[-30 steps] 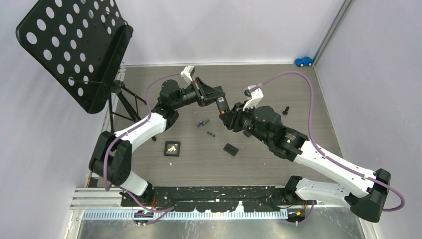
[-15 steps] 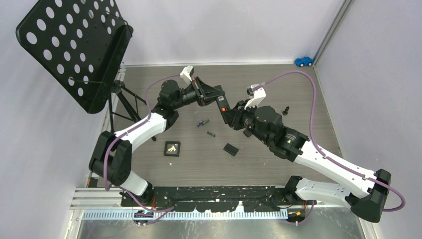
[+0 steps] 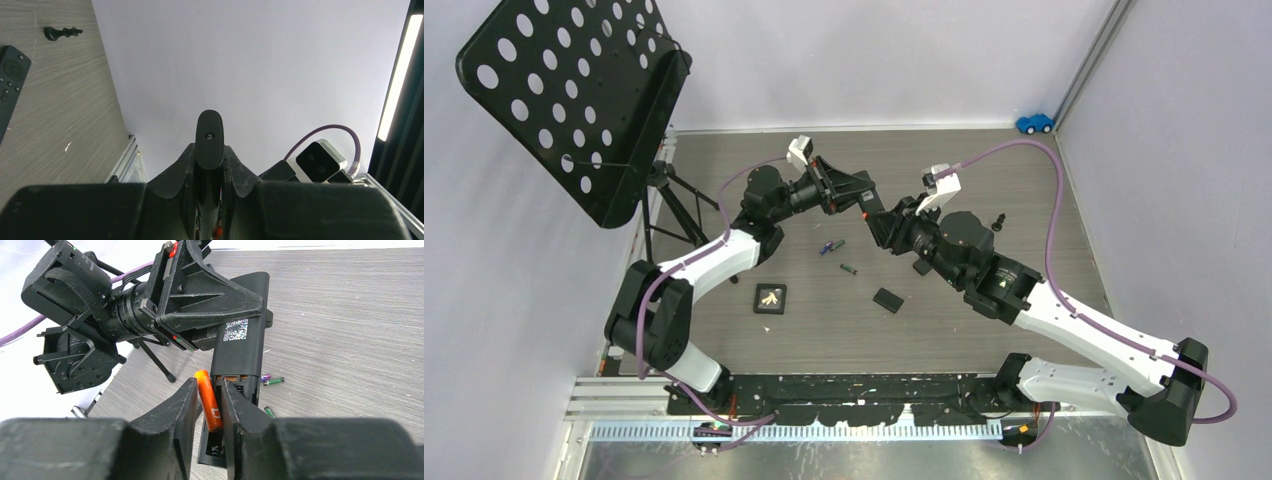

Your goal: Load the batteries into the remote control

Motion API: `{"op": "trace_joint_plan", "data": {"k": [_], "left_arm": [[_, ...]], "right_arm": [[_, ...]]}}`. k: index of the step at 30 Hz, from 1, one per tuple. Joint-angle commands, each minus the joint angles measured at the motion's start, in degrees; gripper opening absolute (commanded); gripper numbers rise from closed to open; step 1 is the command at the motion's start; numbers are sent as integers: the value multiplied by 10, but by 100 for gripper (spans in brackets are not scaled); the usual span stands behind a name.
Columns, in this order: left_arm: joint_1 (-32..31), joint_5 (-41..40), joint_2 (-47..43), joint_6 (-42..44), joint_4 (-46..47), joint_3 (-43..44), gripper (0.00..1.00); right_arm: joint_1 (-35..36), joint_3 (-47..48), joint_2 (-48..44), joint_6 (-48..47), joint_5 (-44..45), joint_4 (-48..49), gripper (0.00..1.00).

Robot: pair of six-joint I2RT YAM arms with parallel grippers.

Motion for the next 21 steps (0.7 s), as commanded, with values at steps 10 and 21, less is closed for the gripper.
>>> {"op": "trace_joint_plan", "data": {"k": [10, 21], "left_arm": [[-2, 1, -3, -34, 60, 7, 0], [19, -166, -30, 415, -421, 81, 0]], "right_arm": [[-1, -3, -3, -11, 33, -29, 34], [-1, 52, 50, 5, -70, -150, 48]]}}
